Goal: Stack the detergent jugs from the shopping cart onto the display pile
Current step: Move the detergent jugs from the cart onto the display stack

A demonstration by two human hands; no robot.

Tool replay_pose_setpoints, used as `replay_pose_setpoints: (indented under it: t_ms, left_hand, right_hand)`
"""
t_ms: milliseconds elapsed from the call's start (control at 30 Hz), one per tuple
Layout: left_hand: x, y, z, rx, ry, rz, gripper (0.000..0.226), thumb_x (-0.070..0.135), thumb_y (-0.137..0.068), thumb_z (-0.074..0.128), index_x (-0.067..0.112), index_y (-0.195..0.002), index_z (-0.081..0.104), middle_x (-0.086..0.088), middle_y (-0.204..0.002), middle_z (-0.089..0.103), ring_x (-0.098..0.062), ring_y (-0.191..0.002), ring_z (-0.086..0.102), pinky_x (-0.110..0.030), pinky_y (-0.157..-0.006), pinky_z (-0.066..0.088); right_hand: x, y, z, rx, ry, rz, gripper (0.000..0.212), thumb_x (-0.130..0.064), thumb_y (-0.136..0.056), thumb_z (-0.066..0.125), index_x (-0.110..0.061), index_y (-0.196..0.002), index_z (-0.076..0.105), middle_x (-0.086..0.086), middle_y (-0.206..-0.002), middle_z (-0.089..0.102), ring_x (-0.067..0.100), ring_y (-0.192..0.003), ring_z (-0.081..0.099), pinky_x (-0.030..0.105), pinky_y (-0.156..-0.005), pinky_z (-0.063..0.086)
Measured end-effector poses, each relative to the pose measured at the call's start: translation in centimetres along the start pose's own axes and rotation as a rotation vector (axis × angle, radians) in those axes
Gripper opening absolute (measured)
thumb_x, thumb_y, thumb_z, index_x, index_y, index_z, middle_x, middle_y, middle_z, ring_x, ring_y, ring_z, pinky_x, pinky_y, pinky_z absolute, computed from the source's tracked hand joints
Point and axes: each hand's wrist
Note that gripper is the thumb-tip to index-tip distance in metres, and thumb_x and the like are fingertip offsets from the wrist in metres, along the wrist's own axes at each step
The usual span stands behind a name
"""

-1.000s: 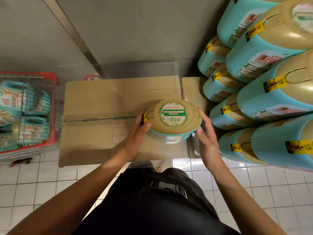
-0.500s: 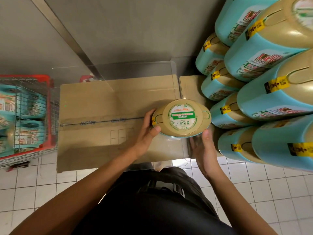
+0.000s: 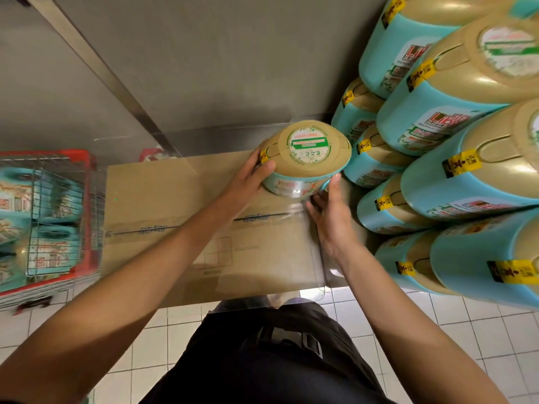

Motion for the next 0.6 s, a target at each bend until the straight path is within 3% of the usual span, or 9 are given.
replay_pose_setpoints:
  t_ms: [67,200,267,367,433,533,600]
  left_hand:
    - [1.3,-1.3,-0.3,-0.008,-0.030,0.009,0.042,0.023,-0.114,0.044,0.035,-0.153,0.036,0.045,-0.115,0.066,0.026,-0.105,0.060,-0.005,-0.072,0.054]
    - [3.2,-3.4,-0.4,0.011,-0.071,0.034,0.045,0.023,-0.114,0.044,0.024,-0.159,0.037,0.031,-0.121,0.057,0.031,-0.089,0.059,-0.004,-0.062,0.052]
    - [3.8,-4.3,-0.4,0.020,-0.094,0.042,0.046,0.023,-0.114,0.044,0.021,-0.159,0.037,0.027,-0.122,0.055,0.031,-0.087,0.060,-0.002,-0.062,0.051]
    - [4.8,-5.3,-0.4,0.046,-0.101,0.039,0.049,0.029,-0.113,0.046,0.021,-0.161,0.037,0.017,-0.131,0.055,0.019,-0.096,0.060,-0.002,-0.062,0.050]
    - [5.4,-5.7,-0.6,0.058,-0.088,0.023,0.050,0.034,-0.113,0.046,0.022,-0.161,0.037,0.011,-0.137,0.053,0.011,-0.103,0.055,-0.004,-0.060,0.051]
    - [5.9,-6.3,-0.7,0.078,-0.058,-0.002,0.050,0.038,-0.112,0.046,0.025,-0.160,0.039,0.015,-0.129,0.054,0.014,-0.099,0.055,-0.006,-0.057,0.052]
    - [6.4,-6.7,-0.8,0.088,-0.044,-0.026,0.052,0.042,-0.112,0.045,0.025,-0.160,0.037,0.016,-0.130,0.052,0.004,-0.111,0.053,-0.007,-0.061,0.053]
  right_hand:
    - [-1.1,-1.3,0.6,0.004,-0.016,0.027,0.056,-0.061,-0.108,0.040,-0.025,-0.146,0.058,-0.007,-0.139,0.067,0.005,-0.127,0.060,0.027,-0.102,0.054]
    - [-3.1,-3.4,1.8,0.013,-0.033,0.027,0.060,-0.062,-0.107,0.041,-0.024,-0.152,0.051,-0.008,-0.129,0.068,0.002,-0.109,0.065,0.021,-0.085,0.058]
    - [-4.0,-4.2,2.3,0.006,-0.068,0.042,0.062,-0.062,-0.107,0.041,-0.023,-0.154,0.050,0.002,-0.142,0.064,0.008,-0.113,0.065,0.027,-0.095,0.058]
    - [-4.9,-5.5,3.0,-0.015,-0.113,0.076,0.066,-0.063,-0.106,0.042,-0.019,-0.155,0.047,0.011,-0.156,0.054,0.024,-0.138,0.056,0.037,-0.112,0.052]
    - [-5.5,-6.1,3.6,-0.015,-0.135,0.094,0.069,-0.063,-0.106,0.045,-0.016,-0.156,0.046,0.012,-0.159,0.051,0.028,-0.145,0.050,0.041,-0.117,0.048]
    - [-6.1,-6.9,4.3,-0.030,-0.168,0.098,0.067,-0.061,-0.106,0.046,-0.015,-0.155,0.046,0.012,-0.158,0.051,0.029,-0.146,0.049,0.043,-0.121,0.044]
    - [-6.4,-7.5,4.9,-0.028,-0.186,0.100,0.068,-0.062,-0.105,0.048,-0.014,-0.153,0.048,0.012,-0.157,0.052,0.029,-0.146,0.049,0.043,-0.121,0.044]
Point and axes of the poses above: each hand's wrist, its own y-axis away from the middle knuckle, its own z-axis out of the palm, x = y × z
